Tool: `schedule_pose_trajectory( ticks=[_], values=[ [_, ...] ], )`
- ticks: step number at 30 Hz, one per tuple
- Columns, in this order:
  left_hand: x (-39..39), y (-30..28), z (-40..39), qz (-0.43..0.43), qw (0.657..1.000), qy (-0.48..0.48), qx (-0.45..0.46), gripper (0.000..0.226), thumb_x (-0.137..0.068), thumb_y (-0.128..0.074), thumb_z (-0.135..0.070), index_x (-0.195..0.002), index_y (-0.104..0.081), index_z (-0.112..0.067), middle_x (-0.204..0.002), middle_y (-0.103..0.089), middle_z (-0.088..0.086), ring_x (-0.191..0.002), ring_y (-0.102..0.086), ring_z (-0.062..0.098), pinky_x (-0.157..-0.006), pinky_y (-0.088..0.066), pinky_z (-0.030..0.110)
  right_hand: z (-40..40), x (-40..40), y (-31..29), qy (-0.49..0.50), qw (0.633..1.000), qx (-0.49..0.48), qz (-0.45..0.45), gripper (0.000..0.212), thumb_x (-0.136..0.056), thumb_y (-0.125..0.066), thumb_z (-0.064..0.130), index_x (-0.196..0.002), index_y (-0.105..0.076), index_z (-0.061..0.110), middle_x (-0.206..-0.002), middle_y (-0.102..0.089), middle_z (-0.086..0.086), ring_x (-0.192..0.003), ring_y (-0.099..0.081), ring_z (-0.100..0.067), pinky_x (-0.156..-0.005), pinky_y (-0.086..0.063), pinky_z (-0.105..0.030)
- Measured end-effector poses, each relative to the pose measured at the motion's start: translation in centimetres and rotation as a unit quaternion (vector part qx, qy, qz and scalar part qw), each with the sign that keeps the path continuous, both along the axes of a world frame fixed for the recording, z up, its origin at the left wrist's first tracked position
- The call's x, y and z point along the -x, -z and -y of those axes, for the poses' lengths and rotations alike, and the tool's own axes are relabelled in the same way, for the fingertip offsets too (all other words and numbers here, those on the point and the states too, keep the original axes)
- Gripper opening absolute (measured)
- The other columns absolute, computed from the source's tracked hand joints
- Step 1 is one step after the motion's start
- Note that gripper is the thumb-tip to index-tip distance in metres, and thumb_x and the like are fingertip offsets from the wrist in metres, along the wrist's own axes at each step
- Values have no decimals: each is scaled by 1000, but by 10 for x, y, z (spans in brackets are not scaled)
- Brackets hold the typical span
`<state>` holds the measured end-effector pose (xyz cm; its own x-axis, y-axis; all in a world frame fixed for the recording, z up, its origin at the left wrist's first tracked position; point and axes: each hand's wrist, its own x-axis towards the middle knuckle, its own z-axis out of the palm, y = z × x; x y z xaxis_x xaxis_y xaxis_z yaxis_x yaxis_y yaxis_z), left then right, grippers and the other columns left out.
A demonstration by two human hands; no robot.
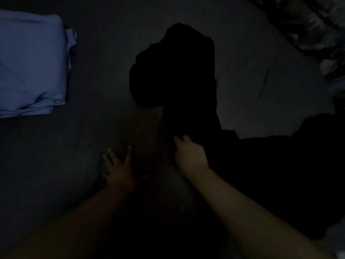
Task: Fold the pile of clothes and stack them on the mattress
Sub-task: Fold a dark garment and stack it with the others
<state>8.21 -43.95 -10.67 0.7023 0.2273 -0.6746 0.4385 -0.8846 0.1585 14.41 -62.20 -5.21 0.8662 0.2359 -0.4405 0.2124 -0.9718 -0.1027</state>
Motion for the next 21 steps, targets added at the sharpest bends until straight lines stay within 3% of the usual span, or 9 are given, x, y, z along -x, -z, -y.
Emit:
schedule_pose_trajectory(
  ticks=[3,5,7,9,12,14,16,18,21],
  values=[
    [2,-11,-9,32,998,-23,52,86,-85,-44,-66,-150,-1,-30,-154,12,25,-142,13,41,-116,-9,51,-40,63,5,-18,998,1,-58,53,-96,-40,14,-147,-24,11,-139,-42,-14,-108,-60,-32,-79,-48,-34],
    [5,-19,-17,69,984,-91,138,82,-85,-26,-72,-145,-34,-16,-152,-25,21,-143,-13,38,-118,-12,43,-60,95,4,4,995,1,-102,51,-96,-39,12,-146,-26,10,-140,-42,-14,-108,-60,-32,-81,-48,-36],
    [16,-25,-23,136,944,-203,221,94,-74,-35,-83,-124,-60,-8,-130,-56,17,-128,-46,29,-111,-33,41,-79,119,0,21,986,-13,-166,45,-97,-38,11,-141,-36,7,-139,-43,-15,-109,-60,-33,-83,-48,-37],
    [33,-38,-21,144,919,-248,271,82,-66,-60,-75,-119,-61,-12,-120,-63,5,-115,-56,18,-103,-43,35,-97,142,-2,14,983,6,-183,40,-92,-53,25,-123,-57,1,-126,-56,-21,-101,-65,-30,-80,-50,-34],
    [54,-48,-12,98,895,-268,343,76,-69,-79,-39,-133,-46,-16,-129,-54,-3,-122,-49,12,-107,-38,32,-116,194,60,12,975,27,-219,76,-14,-86,63,-67,-77,10,-78,-68,-30,-65,-69,-14,-61,-54,-23],
    [63,-42,-17,101,896,-294,316,79,-77,-76,-27,-143,-34,-12,-139,-47,5,-131,-42,20,-110,-32,32,-127,216,82,-41,929,57,-363,77,-50,-76,71,-111,-71,24,-134,-29,-48,-110,-61,-17,-99,-43,-37],
    [68,-36,-29,99,908,-311,264,58,-87,-65,-16,-138,-41,-4,-136,-50,16,-128,-45,29,-101,-33,27,-111,215,39,-115,924,-30,-364,58,-96,-47,41,-146,-33,16,-154,2,-27,-140,-27,-25,-116,-18,-40],
    [69,-36,-45,82,915,-320,232,41,-91,-58,-10,-129,-50,2,-128,-56,22,-122,-51,33,-95,-37,28,-117,188,7,-48,920,-212,-327,49,-101,-40,22,-147,-28,10,-154,-23,-12,-140,-25,-20,-115,-17,-26],
    [75,-34,-77,92,918,-334,192,37,-91,-56,-7,-125,-53,5,-124,-57,26,-118,-53,35,-95,-39,34,-91,136,-22,130,904,-342,-224,34,-93,-57,20,-126,-58,8,-127,-59,-5,-115,-50,-7,-92,-30,-7]
  ],
)
